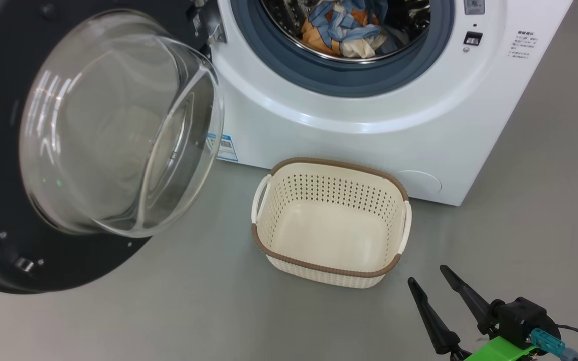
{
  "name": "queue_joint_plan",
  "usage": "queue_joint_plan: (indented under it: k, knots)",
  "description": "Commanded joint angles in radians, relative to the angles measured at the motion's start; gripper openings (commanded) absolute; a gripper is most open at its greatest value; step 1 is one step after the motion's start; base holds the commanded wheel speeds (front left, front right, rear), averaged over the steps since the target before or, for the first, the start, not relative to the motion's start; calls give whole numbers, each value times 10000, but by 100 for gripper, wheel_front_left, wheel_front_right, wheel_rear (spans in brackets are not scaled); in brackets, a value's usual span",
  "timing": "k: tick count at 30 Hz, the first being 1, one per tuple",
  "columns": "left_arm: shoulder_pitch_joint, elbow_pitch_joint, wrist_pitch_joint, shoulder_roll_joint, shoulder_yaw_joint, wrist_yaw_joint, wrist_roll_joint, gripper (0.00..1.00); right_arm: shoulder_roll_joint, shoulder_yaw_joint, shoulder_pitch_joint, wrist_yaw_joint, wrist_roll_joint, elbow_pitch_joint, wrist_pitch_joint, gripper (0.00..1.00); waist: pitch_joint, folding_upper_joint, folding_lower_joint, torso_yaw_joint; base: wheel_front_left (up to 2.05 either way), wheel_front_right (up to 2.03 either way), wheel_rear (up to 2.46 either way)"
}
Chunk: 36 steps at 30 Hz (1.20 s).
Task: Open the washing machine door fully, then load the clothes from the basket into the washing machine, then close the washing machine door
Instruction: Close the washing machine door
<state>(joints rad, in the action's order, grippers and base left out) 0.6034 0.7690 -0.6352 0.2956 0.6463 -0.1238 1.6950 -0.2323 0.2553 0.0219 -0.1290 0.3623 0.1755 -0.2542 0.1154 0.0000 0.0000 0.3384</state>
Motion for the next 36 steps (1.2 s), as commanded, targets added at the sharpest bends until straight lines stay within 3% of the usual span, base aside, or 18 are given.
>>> queue_joint_plan:
  k: [1,12,25,30,36]
  knots:
    - [-200,-439,-382,271,-23,-68,27,0,-169,261,56,-17,12,-202,-76,100,-111,0,0,8,0,0,0]
    - [-1074,-1606,-1837,-503,-585,-69,-213,0,-97,207,-51,-17,37,-230,-76,100,-200,0,0,41,0,0,0]
    - [-2573,-4142,-3142,-1617,-1196,-68,-170,0,248,-76,-229,-17,-39,-324,-76,100,-270,0,0,-41,0,0,0]
    - [-3271,-5559,-3560,-2082,-1692,165,-84,0,464,-62,-219,-17,-70,-302,-76,100,-300,0,0,-107,0,0,0]
    - [-3819,-7085,-3307,-2398,-2438,530,185,0,653,-56,-232,-17,-29,-259,-76,100,-419,0,0,-262,0,0,0]
